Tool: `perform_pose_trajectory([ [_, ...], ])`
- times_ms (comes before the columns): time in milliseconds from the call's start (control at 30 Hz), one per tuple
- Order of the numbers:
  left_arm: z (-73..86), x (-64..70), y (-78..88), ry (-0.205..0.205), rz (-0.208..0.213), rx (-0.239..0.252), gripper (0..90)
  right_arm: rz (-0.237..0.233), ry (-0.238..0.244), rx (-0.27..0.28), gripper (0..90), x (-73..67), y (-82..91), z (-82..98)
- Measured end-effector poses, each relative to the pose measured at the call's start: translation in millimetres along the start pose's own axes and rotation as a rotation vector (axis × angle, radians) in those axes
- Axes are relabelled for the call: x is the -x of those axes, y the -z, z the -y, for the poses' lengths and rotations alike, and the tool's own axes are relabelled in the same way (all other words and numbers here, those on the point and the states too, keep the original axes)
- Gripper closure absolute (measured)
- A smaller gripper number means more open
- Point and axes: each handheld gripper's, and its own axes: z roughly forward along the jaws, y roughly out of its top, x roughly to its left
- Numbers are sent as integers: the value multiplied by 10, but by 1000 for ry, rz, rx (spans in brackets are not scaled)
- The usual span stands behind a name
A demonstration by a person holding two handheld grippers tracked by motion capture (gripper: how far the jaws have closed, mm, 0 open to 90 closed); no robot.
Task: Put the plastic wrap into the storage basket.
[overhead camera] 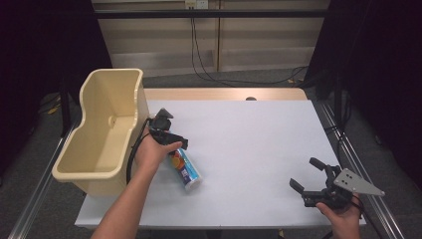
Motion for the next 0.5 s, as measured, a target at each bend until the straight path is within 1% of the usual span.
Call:
perform_pose_trajectory([
  [67, 0, -5, -43, 15, -8, -21, 31, -3, -4, 0, 13, 3, -1, 3],
  [100, 0, -5, -43, 15, -8, -21, 31, -3, -4, 1, 14, 4, -1, 4],
  [167, -5, -6, -68, 31, -11, -19, 31, -4, -4, 1, 13, 4, -2, 2],
  [200, -8, -7, -76, 28, -18, -27, 30, -3, -5, 1, 13, 2, -1, 0],
  [233, -6, -6, -89, 27, -25, -25, 30, -4, -4, 3, 13, 0, 1, -2],
  [300, -4, -20, -103, 26, -26, -27, 30, -5, -5, 3, 13, -5, 1, -3],
  [367, 4, -39, -115, 43, -20, -33, 30, -5, -6, 1, 13, -3, -2, 0],
  [400, 4, -53, -116, 42, -17, -40, 30, -5, -6, 1, 13, -3, -2, 0],
  [433, 5, -59, -125, 56, -16, -34, 30, -6, -7, 1, 13, -3, -2, 1],
  [500, 9, -64, -138, 61, -18, -30, 23, -7, -9, 2, 14, -2, -4, 1],
])
